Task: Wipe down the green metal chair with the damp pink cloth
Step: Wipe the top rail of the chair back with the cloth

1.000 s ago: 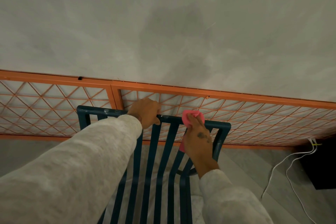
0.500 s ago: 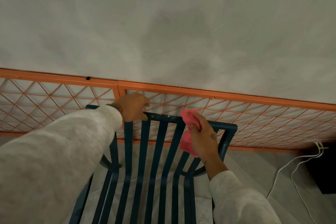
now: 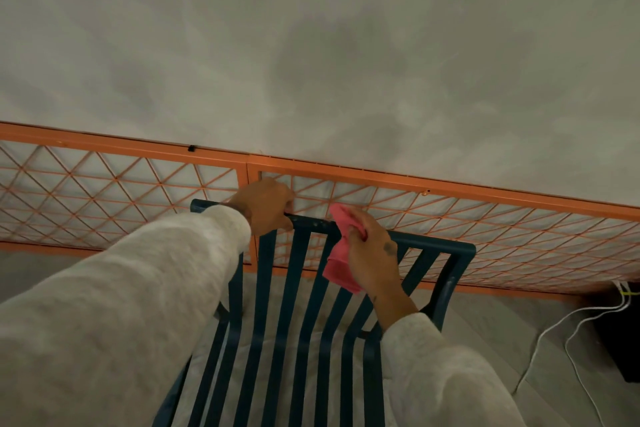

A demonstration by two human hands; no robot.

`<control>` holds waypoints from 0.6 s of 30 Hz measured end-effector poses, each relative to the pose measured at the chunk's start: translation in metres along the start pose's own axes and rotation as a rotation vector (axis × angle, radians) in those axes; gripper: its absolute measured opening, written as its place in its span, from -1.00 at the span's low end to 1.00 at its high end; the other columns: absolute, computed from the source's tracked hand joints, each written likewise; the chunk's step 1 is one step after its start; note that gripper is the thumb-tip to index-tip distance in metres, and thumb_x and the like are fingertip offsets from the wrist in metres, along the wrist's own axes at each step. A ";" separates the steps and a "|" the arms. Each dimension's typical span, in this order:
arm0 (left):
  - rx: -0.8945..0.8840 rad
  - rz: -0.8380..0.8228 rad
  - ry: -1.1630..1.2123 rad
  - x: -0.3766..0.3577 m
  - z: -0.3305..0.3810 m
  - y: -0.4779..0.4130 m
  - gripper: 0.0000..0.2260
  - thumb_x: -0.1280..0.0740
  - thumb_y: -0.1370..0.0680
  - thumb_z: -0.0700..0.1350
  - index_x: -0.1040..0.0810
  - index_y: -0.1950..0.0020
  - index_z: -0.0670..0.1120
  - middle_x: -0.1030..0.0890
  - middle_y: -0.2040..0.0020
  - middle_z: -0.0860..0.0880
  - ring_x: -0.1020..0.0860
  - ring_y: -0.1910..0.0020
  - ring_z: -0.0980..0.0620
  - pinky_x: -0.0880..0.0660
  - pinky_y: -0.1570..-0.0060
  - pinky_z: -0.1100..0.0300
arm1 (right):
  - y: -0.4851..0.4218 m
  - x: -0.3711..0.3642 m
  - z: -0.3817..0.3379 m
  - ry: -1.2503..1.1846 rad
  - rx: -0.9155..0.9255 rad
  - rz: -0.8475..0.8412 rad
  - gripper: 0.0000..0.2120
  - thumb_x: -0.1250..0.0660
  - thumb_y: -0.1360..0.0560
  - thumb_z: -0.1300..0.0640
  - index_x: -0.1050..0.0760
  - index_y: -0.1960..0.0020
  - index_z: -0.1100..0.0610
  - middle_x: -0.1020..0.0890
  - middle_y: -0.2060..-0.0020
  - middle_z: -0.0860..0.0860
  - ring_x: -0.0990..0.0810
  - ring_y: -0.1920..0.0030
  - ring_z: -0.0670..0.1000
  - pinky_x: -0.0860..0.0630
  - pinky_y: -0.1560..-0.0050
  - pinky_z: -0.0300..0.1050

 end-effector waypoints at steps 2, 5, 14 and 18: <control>0.002 0.013 0.013 0.001 -0.001 0.001 -0.78 -0.44 -0.46 0.06 -0.58 0.01 -0.05 -0.61 0.07 -0.01 -0.58 0.09 -0.03 -0.57 0.01 0.00 | 0.003 -0.004 -0.005 0.169 0.070 -0.016 -0.63 -0.09 -0.67 0.10 -0.33 -0.42 -0.19 -0.40 -0.39 -0.04 -0.51 -0.13 -0.08 -0.44 -0.07 -0.26; 0.001 0.052 0.042 0.001 -0.002 0.003 -0.79 -0.44 -0.47 0.04 -0.59 -0.01 -0.05 -0.62 0.08 -0.01 -0.58 0.12 -0.01 -0.57 0.03 0.04 | 0.007 -0.003 -0.005 0.478 0.222 0.003 -0.55 -0.16 -0.64 0.18 -0.27 -0.47 -0.14 -0.31 -0.48 -0.11 -0.49 -0.30 0.00 -0.47 -0.19 -0.18; -0.003 0.086 0.072 0.003 0.000 0.005 -0.82 -0.44 -0.48 0.01 -0.59 0.01 -0.04 -0.62 0.09 -0.01 -0.58 0.11 0.00 -0.55 0.03 0.10 | 0.006 -0.011 0.002 0.507 0.077 0.090 -0.40 -0.19 -0.55 0.33 -0.22 -0.51 -0.08 -0.23 -0.51 -0.10 -0.50 -0.30 0.14 -0.54 -0.20 0.07; -0.008 0.113 0.084 0.003 -0.001 0.008 -0.83 -0.43 -0.49 0.02 -0.58 0.01 -0.04 -0.62 0.07 0.00 -0.58 0.10 0.01 -0.52 0.02 0.14 | 0.016 -0.019 -0.002 0.448 0.247 0.068 -0.35 -0.26 -0.54 0.37 -0.24 -0.48 -0.13 -0.25 -0.50 -0.08 -0.58 -0.20 0.16 -0.64 -0.02 0.05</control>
Point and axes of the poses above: each hand's wrist, its own y-axis away from the middle knuckle, its own x-axis out of the back of the hand, z = x × y, the point moved 10 cm from there along -y, towards the middle knuckle
